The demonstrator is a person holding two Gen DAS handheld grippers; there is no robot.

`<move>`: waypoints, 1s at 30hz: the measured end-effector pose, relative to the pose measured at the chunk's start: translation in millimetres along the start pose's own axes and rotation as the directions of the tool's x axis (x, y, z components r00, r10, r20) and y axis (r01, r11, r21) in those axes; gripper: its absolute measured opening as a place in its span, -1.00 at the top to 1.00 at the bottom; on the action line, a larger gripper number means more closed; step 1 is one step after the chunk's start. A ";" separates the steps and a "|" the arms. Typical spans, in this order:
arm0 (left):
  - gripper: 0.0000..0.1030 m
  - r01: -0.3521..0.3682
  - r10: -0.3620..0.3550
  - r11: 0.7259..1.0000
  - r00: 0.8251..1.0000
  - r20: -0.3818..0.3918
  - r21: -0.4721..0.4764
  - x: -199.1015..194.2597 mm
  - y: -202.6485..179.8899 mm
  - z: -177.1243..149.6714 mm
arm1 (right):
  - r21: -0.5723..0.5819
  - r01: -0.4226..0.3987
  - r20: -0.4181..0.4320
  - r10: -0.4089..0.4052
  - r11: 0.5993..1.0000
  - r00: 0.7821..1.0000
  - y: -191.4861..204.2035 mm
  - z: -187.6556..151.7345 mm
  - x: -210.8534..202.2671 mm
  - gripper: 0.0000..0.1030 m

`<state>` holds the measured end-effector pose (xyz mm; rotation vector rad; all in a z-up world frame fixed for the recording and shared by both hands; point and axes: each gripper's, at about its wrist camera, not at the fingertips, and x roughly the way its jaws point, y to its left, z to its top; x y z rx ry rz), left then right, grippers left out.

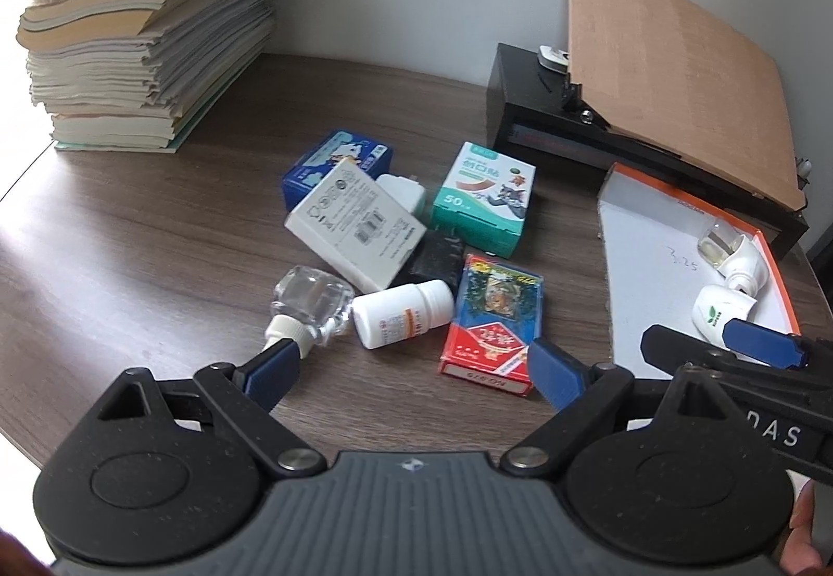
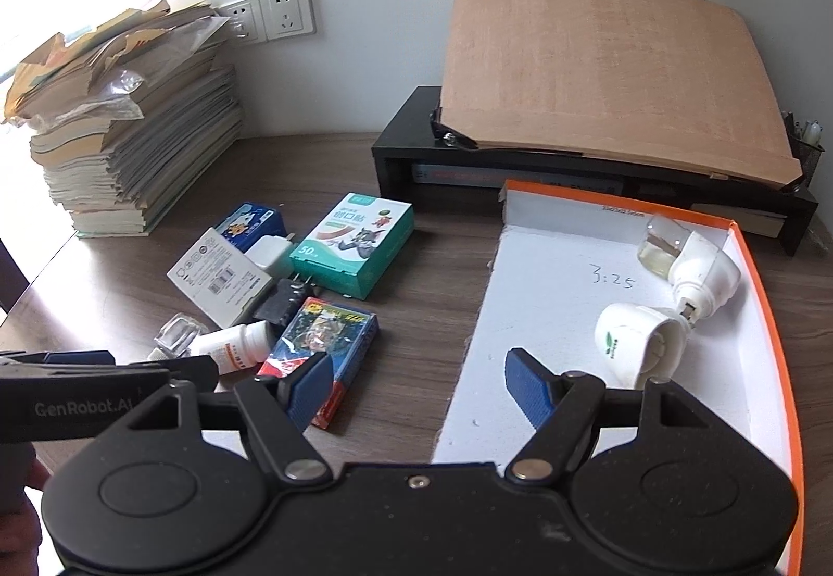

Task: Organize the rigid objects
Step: 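Move both grippers back toward the remaining items on the desk, then grasp the glass refill bottle with left gripper while right grasps red card box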

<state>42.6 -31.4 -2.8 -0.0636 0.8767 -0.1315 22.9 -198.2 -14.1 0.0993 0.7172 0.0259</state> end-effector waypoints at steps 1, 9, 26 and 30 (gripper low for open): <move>-0.87 -0.005 0.005 1.000 1.000 0.000 -0.003 0.7 4.0 -0.5 | -0.002 -0.002 -0.001 0.002 1.000 1.000 1.8 -0.2 0.9 -0.68; -0.87 -0.089 0.087 0.994 0.995 -0.039 -0.070 19.6 46.6 -1.7 | 0.006 -0.010 -0.018 0.010 1.000 1.000 11.7 -2.4 10.4 -0.68; -0.67 -0.068 0.070 0.997 0.997 -0.034 0.047 73.7 65.3 9.5 | 0.041 0.043 -0.052 -0.040 0.998 0.998 21.9 -2.3 34.7 -0.68; -0.31 -0.047 0.047 0.994 0.999 0.006 0.096 74.7 65.5 6.5 | 0.049 0.047 -0.063 -0.044 0.998 0.997 26.3 -2.7 42.6 -0.68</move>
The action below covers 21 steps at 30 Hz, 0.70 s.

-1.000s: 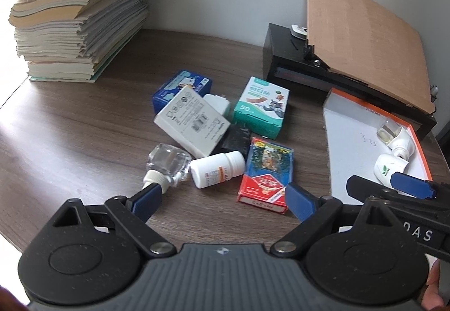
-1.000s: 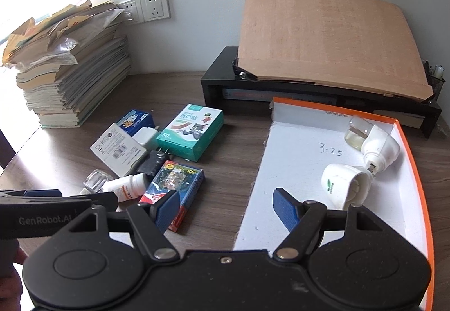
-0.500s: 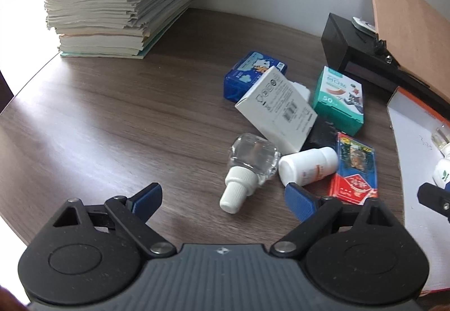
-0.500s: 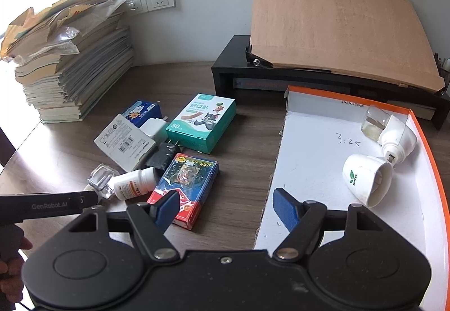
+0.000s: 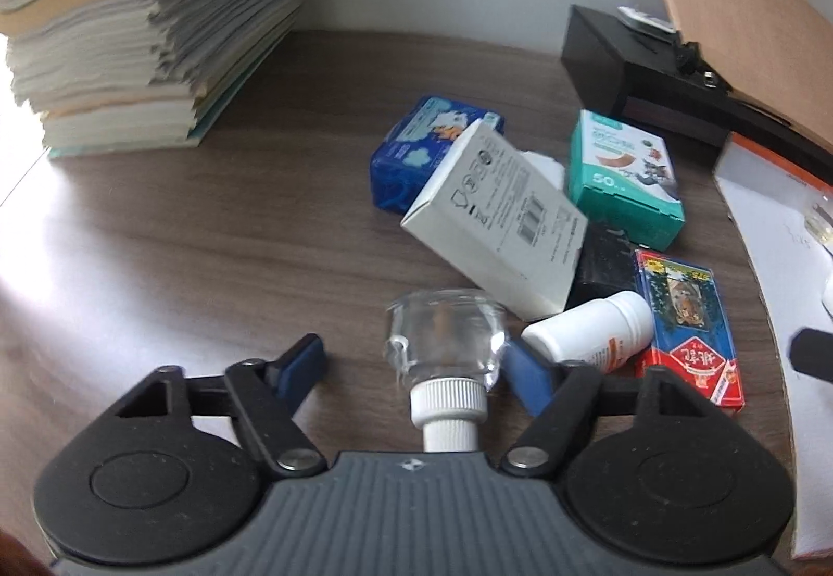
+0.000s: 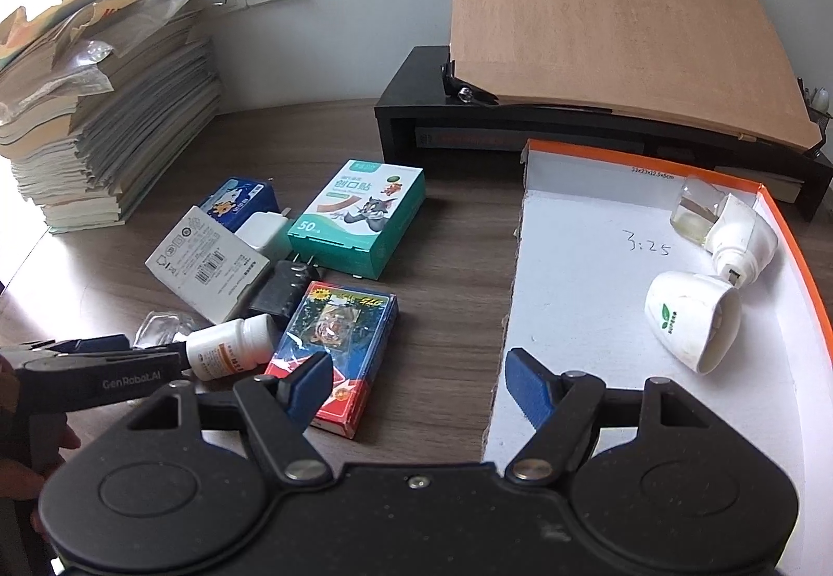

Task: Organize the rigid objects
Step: 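Grasp the glass refill bottle with left gripper while right grasps red card box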

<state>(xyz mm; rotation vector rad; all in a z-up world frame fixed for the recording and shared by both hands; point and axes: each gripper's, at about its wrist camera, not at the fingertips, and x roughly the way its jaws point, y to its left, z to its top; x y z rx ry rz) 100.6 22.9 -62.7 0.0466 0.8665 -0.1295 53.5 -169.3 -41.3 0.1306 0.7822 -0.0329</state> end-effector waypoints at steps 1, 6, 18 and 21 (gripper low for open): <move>-0.21 0.011 -0.012 1.000 1.000 0.011 0.014 -0.3 -0.8 -0.4 | 0.003 -0.004 -0.004 0.004 1.000 1.000 1.7 -0.1 2.2 -0.68; 0.01 0.046 -0.046 0.999 0.998 0.033 0.017 -1.4 3.7 -0.2 | 0.013 -0.029 -0.030 0.030 0.999 0.999 14.9 -0.3 15.6 -0.68; 0.01 0.048 -0.046 0.998 0.997 0.055 -0.037 -13.2 27.6 2.8 | 0.092 -0.021 -0.087 0.029 0.996 0.996 31.9 7.2 49.9 -0.69; 0.01 0.051 -0.048 0.998 0.997 0.063 -0.044 -16.6 31.6 3.2 | 0.096 -0.014 -0.124 0.026 0.995 0.992 36.1 8.5 59.6 -0.70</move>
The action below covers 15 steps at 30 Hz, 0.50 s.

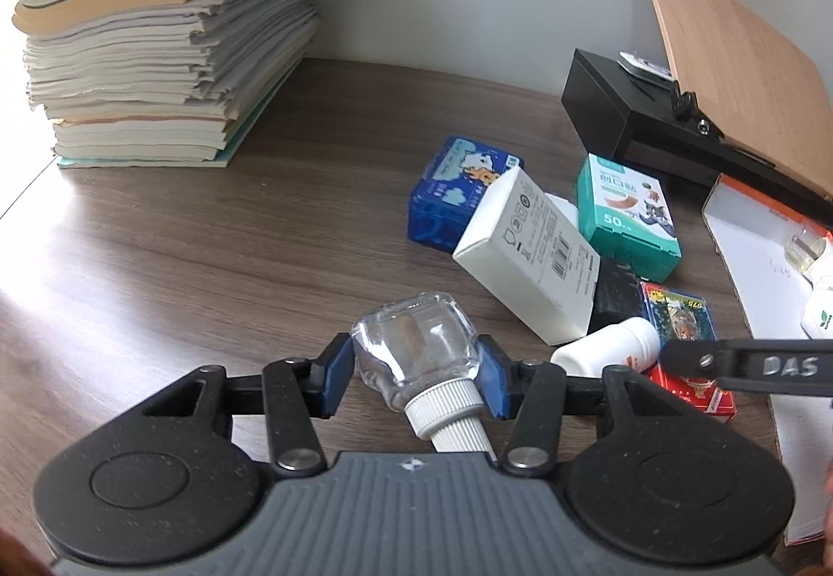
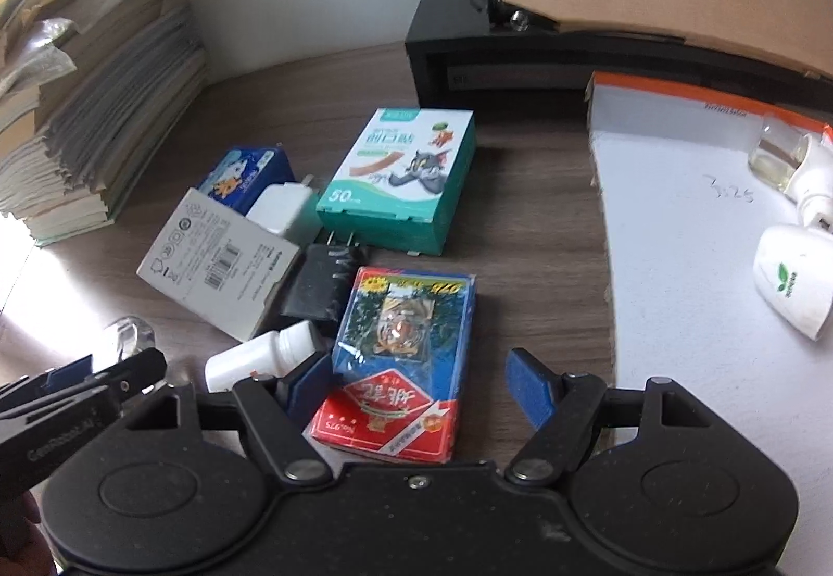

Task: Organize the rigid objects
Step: 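Grasp the glass refill bottle with left gripper while right grasps red card box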

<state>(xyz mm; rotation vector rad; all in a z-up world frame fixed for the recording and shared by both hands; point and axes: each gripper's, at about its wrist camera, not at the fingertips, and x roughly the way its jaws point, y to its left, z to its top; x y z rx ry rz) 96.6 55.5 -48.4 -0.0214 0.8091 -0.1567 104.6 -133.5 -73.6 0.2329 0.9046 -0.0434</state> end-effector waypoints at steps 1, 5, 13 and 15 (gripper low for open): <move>0.01 0.001 -0.001 1.000 1.000 0.001 -0.004 -0.9 1.1 0.4 | -0.006 0.002 0.000 -0.002 1.000 1.000 2.3 -0.1 1.3 -0.71; 0.01 0.008 -0.008 1.000 1.000 0.004 -0.009 -2.4 0.6 1.9 | -0.045 0.041 -0.011 -0.042 0.998 0.999 11.3 0.1 11.9 -0.79; 0.01 0.019 -0.019 1.000 1.000 0.010 -0.009 -7.5 -7.5 2.1 | -0.128 0.109 0.072 -0.101 0.986 0.992 17.3 1.2 13.4 -0.38; 0.01 0.024 -0.024 1.000 1.000 0.013 -0.014 -9.9 -10.3 3.1 | -0.121 0.088 0.083 -0.079 0.989 0.993 13.3 2.2 7.9 -0.37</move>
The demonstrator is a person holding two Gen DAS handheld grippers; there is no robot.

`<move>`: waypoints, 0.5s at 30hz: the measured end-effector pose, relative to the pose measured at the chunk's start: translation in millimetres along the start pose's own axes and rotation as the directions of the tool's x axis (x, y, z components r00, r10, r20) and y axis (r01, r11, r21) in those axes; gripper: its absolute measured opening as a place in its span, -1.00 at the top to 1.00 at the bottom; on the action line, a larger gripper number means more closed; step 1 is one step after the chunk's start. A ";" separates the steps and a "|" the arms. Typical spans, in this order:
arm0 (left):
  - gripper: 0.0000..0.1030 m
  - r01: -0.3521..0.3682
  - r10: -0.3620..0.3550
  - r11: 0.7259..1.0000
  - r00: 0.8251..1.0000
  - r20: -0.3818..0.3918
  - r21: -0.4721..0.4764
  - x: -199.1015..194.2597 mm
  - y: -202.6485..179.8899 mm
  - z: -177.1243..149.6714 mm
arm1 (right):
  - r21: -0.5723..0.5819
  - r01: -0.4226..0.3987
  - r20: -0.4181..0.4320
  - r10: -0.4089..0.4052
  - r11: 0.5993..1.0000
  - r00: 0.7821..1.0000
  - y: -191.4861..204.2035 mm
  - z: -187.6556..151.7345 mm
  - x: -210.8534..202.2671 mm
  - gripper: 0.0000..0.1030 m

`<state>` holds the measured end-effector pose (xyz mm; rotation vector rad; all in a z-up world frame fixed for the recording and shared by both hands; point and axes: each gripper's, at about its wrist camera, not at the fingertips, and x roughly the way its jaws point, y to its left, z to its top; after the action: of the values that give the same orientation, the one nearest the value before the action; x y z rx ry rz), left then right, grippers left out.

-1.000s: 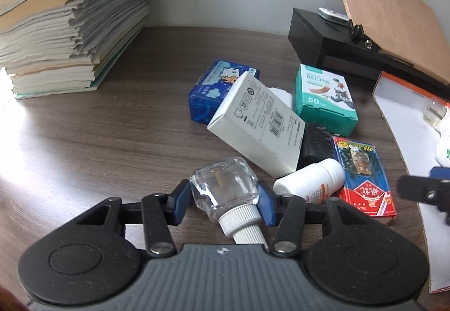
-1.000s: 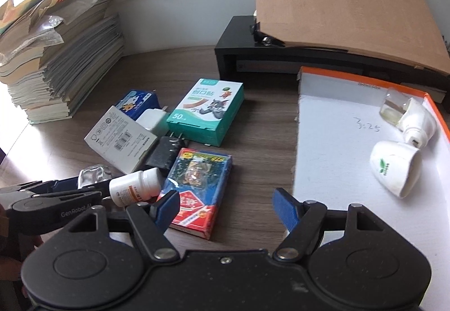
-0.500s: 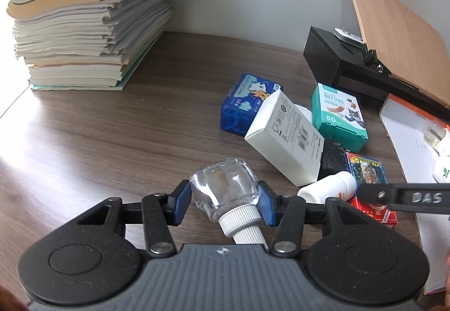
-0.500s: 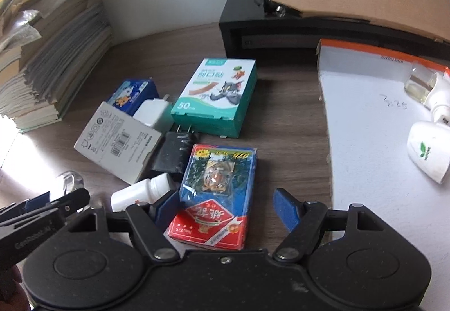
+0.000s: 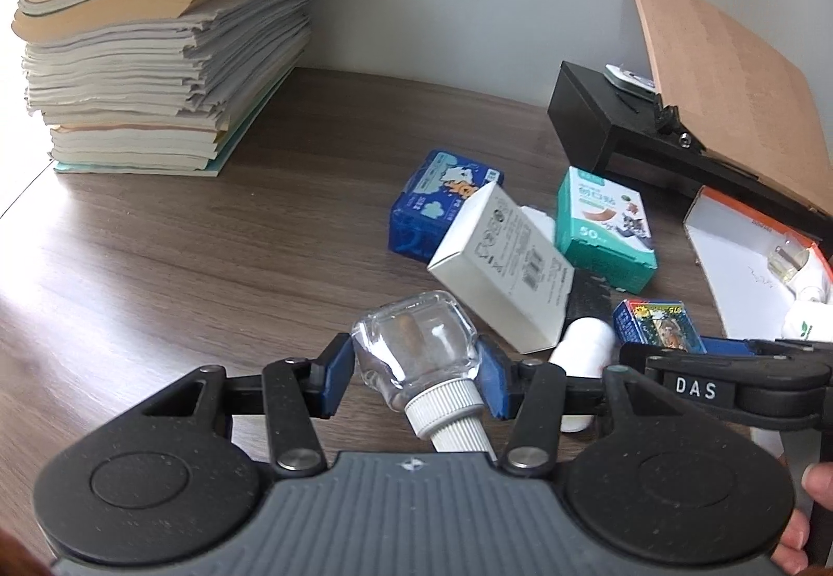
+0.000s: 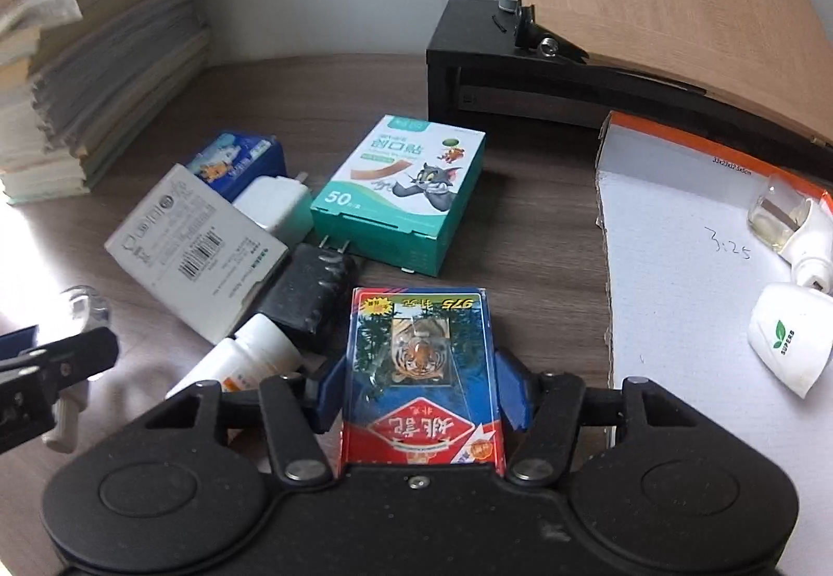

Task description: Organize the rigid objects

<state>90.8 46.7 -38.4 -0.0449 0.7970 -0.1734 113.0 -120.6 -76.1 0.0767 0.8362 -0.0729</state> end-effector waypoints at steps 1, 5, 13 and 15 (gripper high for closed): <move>0.01 0.000 0.000 1.000 1.000 0.005 0.003 -1.4 -2.2 0.6 | -0.004 0.006 0.011 -0.006 1.000 1.000 -0.7 0.4 -4.0 -0.37; 0.01 0.011 -0.011 1.000 1.000 0.020 0.011 -8.7 -14.4 2.7 | -0.020 0.013 0.065 -0.012 1.000 0.998 -9.3 2.0 -25.2 -0.37; 0.01 0.049 -0.053 0.996 0.998 0.046 0.073 -29.7 -62.4 1.7 | 0.023 0.014 0.136 -0.017 1.000 0.991 -44.2 1.6 -71.0 -0.38; 0.01 0.069 -0.073 0.994 0.996 0.048 0.079 -33.8 -73.9 0.5 | 0.039 0.015 0.144 -0.020 0.999 0.989 -56.1 -1.4 -82.1 -0.38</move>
<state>57.8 -20.4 -6.4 -0.0049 0.7382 -0.2694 51.8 -173.4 -18.2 0.0990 0.6906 -0.1097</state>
